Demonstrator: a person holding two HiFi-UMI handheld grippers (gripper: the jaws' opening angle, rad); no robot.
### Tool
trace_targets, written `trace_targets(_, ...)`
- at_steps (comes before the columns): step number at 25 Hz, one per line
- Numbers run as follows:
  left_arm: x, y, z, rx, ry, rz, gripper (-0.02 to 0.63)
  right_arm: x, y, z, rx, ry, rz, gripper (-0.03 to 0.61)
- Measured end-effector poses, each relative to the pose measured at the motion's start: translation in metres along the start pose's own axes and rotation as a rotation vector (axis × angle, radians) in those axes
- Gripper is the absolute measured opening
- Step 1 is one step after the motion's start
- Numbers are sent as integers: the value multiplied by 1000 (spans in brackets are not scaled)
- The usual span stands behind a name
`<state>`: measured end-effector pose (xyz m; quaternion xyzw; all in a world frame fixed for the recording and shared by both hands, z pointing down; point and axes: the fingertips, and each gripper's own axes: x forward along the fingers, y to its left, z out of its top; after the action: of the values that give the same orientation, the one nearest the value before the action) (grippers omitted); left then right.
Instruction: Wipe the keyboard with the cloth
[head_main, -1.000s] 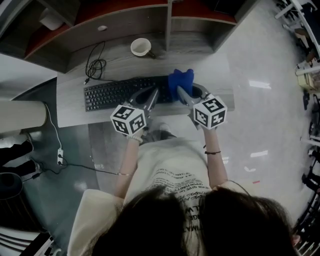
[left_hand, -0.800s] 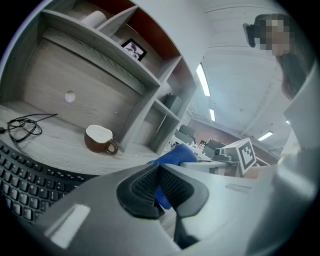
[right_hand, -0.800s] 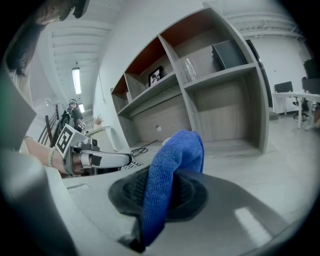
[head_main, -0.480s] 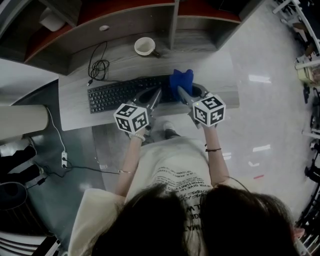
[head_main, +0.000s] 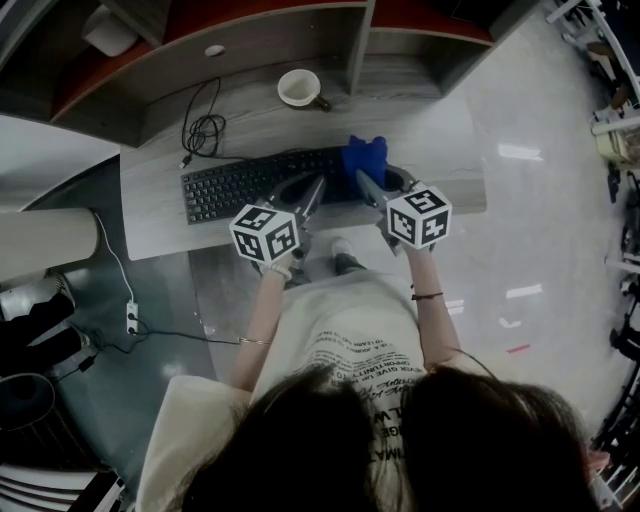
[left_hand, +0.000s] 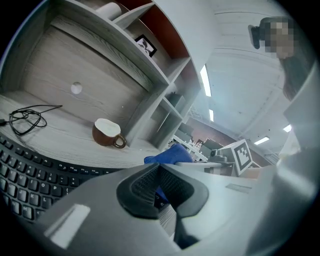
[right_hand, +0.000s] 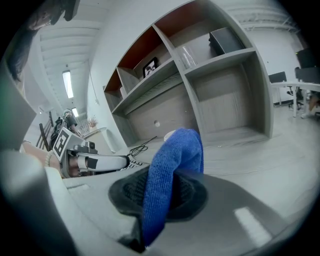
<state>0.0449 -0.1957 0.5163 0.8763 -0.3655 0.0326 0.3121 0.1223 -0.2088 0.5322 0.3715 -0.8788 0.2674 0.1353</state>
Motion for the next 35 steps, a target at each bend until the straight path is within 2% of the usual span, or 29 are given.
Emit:
trace_targets(12, -20, 11, -11, -20, 26, 3, -12, 18, 14, -10, 50, 12, 0, 58)
trace_targets(35, -48, 33, -5, -32, -1, 29, -12, 36, 29, -13, 67, 8, -5, 58)
